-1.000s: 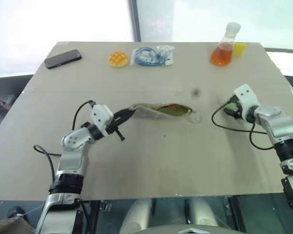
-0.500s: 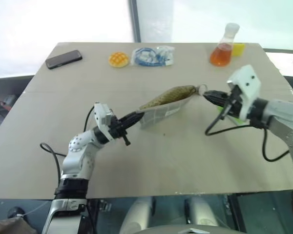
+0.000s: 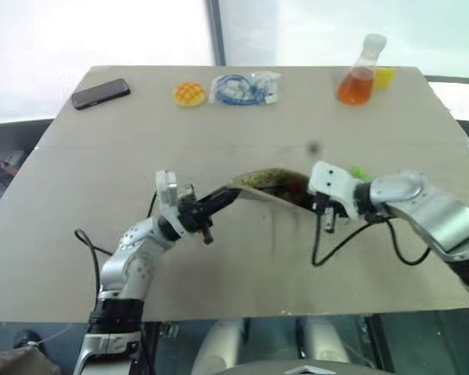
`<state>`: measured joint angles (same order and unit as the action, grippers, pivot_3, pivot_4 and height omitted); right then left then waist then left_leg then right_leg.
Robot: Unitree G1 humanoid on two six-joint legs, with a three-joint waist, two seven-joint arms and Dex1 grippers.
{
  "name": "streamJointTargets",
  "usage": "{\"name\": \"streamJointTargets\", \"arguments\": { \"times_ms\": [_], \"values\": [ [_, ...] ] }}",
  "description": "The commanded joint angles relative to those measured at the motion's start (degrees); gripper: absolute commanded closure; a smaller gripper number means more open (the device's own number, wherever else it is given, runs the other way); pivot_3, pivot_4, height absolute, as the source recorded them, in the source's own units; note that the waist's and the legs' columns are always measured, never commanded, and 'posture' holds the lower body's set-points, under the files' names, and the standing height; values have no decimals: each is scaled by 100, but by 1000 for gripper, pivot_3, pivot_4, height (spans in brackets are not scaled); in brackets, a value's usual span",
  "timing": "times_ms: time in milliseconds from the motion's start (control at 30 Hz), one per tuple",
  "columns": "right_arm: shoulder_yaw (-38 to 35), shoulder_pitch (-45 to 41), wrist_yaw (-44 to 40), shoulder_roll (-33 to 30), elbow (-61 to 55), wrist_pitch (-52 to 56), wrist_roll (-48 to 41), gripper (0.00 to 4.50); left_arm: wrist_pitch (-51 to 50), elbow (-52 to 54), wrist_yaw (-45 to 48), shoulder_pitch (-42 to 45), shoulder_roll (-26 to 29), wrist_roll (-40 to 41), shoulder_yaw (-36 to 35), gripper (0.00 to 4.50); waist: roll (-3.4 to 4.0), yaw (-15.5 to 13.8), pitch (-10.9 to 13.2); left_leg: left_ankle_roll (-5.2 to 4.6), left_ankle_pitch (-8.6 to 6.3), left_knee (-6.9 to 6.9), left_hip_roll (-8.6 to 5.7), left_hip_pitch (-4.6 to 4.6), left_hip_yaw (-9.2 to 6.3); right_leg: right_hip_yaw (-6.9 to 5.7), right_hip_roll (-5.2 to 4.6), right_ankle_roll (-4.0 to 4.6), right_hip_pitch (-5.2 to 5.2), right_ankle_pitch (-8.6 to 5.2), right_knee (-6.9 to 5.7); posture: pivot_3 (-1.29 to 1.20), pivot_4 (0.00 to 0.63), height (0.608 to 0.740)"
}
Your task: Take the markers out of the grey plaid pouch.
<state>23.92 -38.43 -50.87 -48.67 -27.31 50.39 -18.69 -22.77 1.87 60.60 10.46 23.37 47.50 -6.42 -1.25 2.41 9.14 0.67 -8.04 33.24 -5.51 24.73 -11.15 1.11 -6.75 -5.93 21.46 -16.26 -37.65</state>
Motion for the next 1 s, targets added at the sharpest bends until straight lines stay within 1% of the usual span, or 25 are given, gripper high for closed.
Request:
{"name": "streamJointTargets", "arguments": {
  "times_ms": [33,67,167,233,267,367,433,500,633,767,900,1000],
  "values": [
    [-8,-241,31,-48,-349,30,265,4480,-272,34,17,-214,45,123,-119,4500,0,-5,0,1,0,0,7,-1,3,1,6,1,1,0,0,0,150,740],
    [97,-272,98,39,-298,-6,391,4480,-195,-23,59,-245,50,-5,-94,4500,-1,-18,-1,2,1,0,13,0,2,1,10,2,2,1,-1,0,150,740],
    [529,-263,451,605,271,-509,944,4480,31,-299,106,-262,3,-312,-48,4500,-6,-35,-8,4,1,2,20,-3,5,1,10,5,1,3,-4,0,150,740],
    [996,-96,550,799,541,-1057,1470,3928,183,-441,166,-285,-42,-488,17,4500,-14,-33,-15,4,2,2,20,-5,8,5,10,6,1,3,-4,0,150,740],
    [1116,-46,675,940,659,-1292,1699,3552,232,-466,157,-293,-64,-549,24,4500,-14,-35,-15,5,2,2,18,-5,10,8,9,6,1,3,-3,0,150,740],
    [1336,-63,945,1193,916,-1817,2337,2158,245,-467,134,-307,-108,-601,-10,4500,-11,-36,-13,5,2,2,13,0,11,15,4,7,6,4,-1,0,150,740],
    [1400,-83,1017,1369,1119,-2066,2601,2158,210,-443,139,-316,-117,-600,-28,4500,-12,-37,-13,5,2,1,10,1,9,16,3,7,7,5,-2,0,150,740],
    [1544,-135,1270,1579,1538,-2604,3059,2158,132,-371,126,-319,-108,-580,-12,4500,-13,-33,-14,5,3,1,9,-1,8,14,5,7,6,5,-4,0,150,740],
    [1677,-163,1966,2177,2435,-3406,3802,2158,4,-216,94,-288,-124,-538,43,4500,-13,-16,-14,14,8,1,9,-7,8,14,14,7,5,5,-9,0,150,740],
    [1494,-11,2164,2632,2816,-3672,3946,2158,-110,-81,92,-252,-120,-488,57,4500,-13,-12,-14,21,13,1,12,-8,1,14,21,9,5,5,-14,0,150,740],
    [1416,11,2154,2794,3056,-3950,4086,2158,-316,83,166,-276,-99,-357,55,4500,-12,-16,-14,23,14,1,12,-7,-3,15,24,9,5,6,-15,0,150,740],
    [1454,-68,2460,2993,3512,-4269,4351,2158,-386,148,217,-283,-91,-347,72,4500,-13,-8,-14,25,15,0,13,-9,-3,15,28,10,5,6,-15,0,150,740]
  ]
}}
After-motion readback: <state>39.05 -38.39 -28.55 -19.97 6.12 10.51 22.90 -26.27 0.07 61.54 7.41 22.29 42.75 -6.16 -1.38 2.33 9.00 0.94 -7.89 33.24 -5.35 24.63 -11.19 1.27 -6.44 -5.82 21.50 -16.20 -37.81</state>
